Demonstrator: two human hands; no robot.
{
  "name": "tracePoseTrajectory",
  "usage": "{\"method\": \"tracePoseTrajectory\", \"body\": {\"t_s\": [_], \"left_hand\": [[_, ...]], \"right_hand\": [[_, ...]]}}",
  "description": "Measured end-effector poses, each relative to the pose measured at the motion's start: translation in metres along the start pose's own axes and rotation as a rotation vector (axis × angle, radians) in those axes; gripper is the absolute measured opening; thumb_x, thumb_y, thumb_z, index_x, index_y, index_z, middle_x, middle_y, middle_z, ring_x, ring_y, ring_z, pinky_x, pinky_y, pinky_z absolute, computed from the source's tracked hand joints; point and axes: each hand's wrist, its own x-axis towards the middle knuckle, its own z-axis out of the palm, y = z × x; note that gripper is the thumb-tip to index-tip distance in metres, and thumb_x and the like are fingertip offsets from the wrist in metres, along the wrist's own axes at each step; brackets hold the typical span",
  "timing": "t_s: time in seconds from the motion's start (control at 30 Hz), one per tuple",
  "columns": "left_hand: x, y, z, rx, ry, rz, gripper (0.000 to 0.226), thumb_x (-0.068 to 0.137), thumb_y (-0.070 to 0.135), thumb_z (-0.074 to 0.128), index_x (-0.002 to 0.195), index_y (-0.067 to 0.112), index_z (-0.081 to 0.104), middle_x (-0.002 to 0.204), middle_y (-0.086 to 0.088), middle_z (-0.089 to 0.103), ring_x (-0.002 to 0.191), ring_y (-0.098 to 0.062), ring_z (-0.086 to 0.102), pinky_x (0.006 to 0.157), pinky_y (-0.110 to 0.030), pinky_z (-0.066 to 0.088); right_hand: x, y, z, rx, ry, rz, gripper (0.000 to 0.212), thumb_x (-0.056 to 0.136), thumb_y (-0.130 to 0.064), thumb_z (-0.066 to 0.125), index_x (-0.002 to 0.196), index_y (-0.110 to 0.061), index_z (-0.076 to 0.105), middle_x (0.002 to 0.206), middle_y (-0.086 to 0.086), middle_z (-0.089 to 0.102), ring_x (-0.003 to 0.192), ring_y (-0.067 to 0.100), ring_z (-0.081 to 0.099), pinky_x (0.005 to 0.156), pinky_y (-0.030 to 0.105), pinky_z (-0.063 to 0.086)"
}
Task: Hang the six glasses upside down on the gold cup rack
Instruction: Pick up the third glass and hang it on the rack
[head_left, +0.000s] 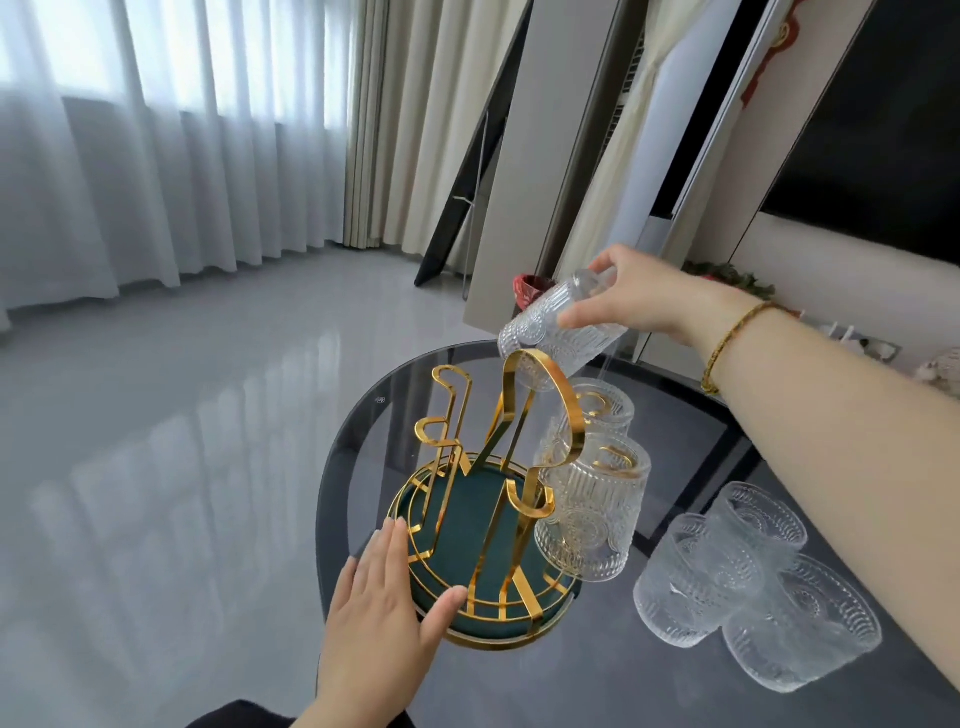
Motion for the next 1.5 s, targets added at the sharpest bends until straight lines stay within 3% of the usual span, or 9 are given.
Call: {"method": "tracePoseTrajectory", "body": {"t_s": [0.17, 0.23, 0.33, 0.43, 0.57, 0.93, 1.07, 1.37, 1.5], "left_hand": [[0.010, 0.001, 0.003, 0.073, -0.044, -0.015, 0.110, 0.045, 0.080, -0.028, 0.139, 0.022, -0.018, 0.154, 0.002, -0.008, 0.139, -0.013, -0.007, 0.107, -0.032, -0.011], [0.011, 0.002, 0.003, 0.105, -0.082, -0.010, 0.114, 0.032, 0.078, -0.039, 0.133, 0.027, -0.026, 0.149, 0.004, -0.020, 0.134, -0.013, -0.018, 0.103, -0.033, -0.016], [0.013, 0.002, 0.004, 0.152, -0.111, 0.015, 0.099, 0.026, 0.073, -0.047, 0.114, 0.030, -0.035, 0.130, 0.006, -0.035, 0.122, -0.012, -0.030, 0.100, -0.033, -0.026], [0.013, 0.002, 0.005, 0.167, -0.139, 0.037, 0.095, 0.026, 0.072, -0.048, 0.113, 0.036, -0.033, 0.126, 0.008, -0.036, 0.120, -0.011, -0.032, 0.093, -0.030, -0.038], [0.015, 0.003, 0.005, 0.161, -0.138, 0.048, 0.097, 0.024, 0.071, -0.048, 0.114, 0.037, -0.030, 0.126, 0.009, -0.036, 0.121, -0.009, -0.030, 0.101, -0.033, -0.020], [0.019, 0.003, 0.008, 0.119, -0.112, 0.032, 0.126, 0.026, 0.074, -0.045, 0.139, 0.028, -0.013, 0.129, 0.011, -0.031, 0.127, -0.008, -0.021, 0.101, -0.030, -0.015], [0.018, 0.003, 0.008, 0.112, -0.093, 0.022, 0.127, 0.026, 0.074, -0.045, 0.140, 0.028, -0.011, 0.147, 0.007, -0.020, 0.139, -0.012, -0.007, 0.101, -0.029, -0.013], [0.014, 0.003, 0.008, 0.069, -0.041, 0.024, 0.127, 0.030, 0.077, -0.042, 0.141, 0.027, -0.005, 0.154, 0.005, -0.007, 0.140, -0.012, 0.002, 0.110, -0.030, -0.002], [0.010, 0.009, -0.003, 0.049, -0.031, 0.026, 0.129, 0.032, 0.079, -0.038, 0.142, 0.025, 0.001, 0.154, 0.002, 0.000, 0.140, -0.014, 0.006, 0.112, -0.032, 0.003]], "right_hand": [[0.015, 0.001, 0.022, -0.034, -0.070, -0.034, 0.073, 0.063, -0.036, 0.074, 0.124, -0.017, 0.038, 0.122, 0.003, 0.045, 0.099, 0.016, 0.041, 0.078, 0.030, 0.038], [0.020, 0.003, 0.030, -0.050, -0.097, -0.047, 0.073, 0.062, -0.035, 0.074, 0.123, -0.018, 0.039, 0.127, 0.005, 0.046, 0.104, 0.019, 0.044, 0.080, 0.031, 0.041], [0.024, 0.005, 0.040, -0.050, -0.141, -0.056, 0.072, 0.064, -0.031, 0.074, 0.125, -0.018, 0.038, 0.130, 0.007, 0.046, 0.101, 0.016, 0.043, 0.079, 0.028, 0.040], [0.025, 0.006, 0.051, -0.061, -0.169, -0.059, 0.074, 0.065, -0.029, 0.074, 0.127, -0.016, 0.036, 0.132, 0.009, 0.044, 0.103, 0.017, 0.043, 0.079, 0.026, 0.038], [0.023, 0.007, 0.061, -0.079, -0.226, -0.049, 0.075, 0.066, -0.024, 0.074, 0.129, -0.014, 0.034, 0.134, 0.010, 0.044, 0.113, 0.022, 0.045, 0.081, 0.028, 0.038], [0.023, 0.009, 0.076, -0.161, -0.302, -0.080, 0.074, 0.073, -0.019, 0.069, 0.133, -0.013, 0.027, 0.140, 0.013, 0.038, 0.125, 0.030, 0.038, 0.098, 0.038, 0.038], [0.020, 0.009, 0.073, -0.164, -0.321, -0.098, 0.074, 0.075, -0.017, 0.067, 0.136, -0.013, 0.024, 0.143, 0.013, 0.034, 0.129, 0.030, 0.034, 0.100, 0.039, 0.036], [0.008, 0.014, 0.060, -0.060, -0.284, -0.102, 0.073, 0.075, -0.019, 0.065, 0.136, -0.016, 0.025, 0.145, 0.011, 0.032, 0.131, 0.027, 0.032, 0.100, 0.035, 0.033], [-0.018, 0.030, 0.045, 0.049, -0.162, -0.111, 0.063, 0.077, -0.019, 0.063, 0.132, -0.018, 0.032, 0.143, 0.006, 0.035, 0.129, 0.022, 0.033, 0.090, 0.025, 0.030]]}}
